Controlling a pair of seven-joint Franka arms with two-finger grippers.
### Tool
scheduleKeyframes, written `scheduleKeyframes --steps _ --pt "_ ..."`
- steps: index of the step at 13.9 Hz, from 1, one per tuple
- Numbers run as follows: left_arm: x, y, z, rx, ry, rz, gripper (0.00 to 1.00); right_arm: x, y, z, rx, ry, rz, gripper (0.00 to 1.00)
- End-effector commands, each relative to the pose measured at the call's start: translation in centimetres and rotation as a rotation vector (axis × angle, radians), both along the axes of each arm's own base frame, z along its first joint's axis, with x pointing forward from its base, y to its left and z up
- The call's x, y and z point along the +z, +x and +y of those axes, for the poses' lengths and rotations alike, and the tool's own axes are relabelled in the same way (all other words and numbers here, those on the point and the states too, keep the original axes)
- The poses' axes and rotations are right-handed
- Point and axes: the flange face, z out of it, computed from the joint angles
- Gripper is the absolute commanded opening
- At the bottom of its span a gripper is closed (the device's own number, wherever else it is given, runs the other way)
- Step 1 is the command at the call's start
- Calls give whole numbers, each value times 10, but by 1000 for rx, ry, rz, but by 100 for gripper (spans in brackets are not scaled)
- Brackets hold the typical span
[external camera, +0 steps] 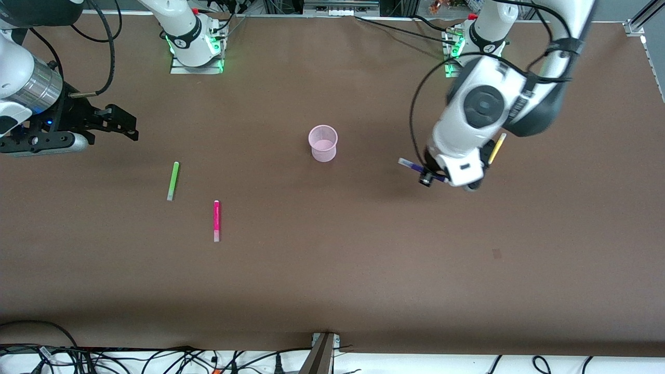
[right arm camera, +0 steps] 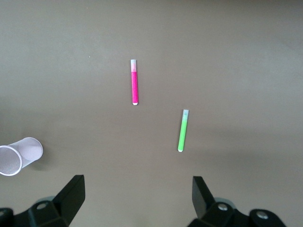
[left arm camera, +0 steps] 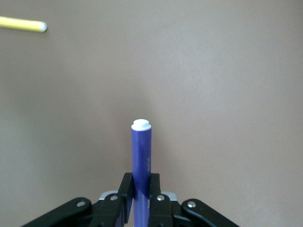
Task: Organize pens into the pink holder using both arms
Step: 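Carry the blue pen over the pink holder with the left gripper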
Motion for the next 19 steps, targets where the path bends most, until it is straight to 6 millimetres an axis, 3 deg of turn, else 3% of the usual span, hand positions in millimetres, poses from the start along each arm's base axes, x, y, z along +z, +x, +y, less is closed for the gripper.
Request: scheduleKeyframes --steps 1,6,8,12,15,17,19 --pt "0 -26 -53 77 99 -74 0 2 -1 -4 -24 19 -5 100" --pt "-5 -101 -139 69 229 -216 0 4 1 -5 -16 16 -19 100" --pt "-4 -118 -168 54 273 -288 0 3 1 -6 -9 10 -20 100" --pt "-33 -139 -225 23 427 -388 0 4 1 -5 -7 9 -22 100" --pt "-66 -158 -250 -8 495 -483 0 3 7 -5 -1 12 -23 100" --pt "-75 -153 -262 -24 526 -547 0 8 10 -6 -1 15 -34 100" --pt "-93 -163 -277 -55 550 -578 0 7 11 -6 -6 10 -31 100"
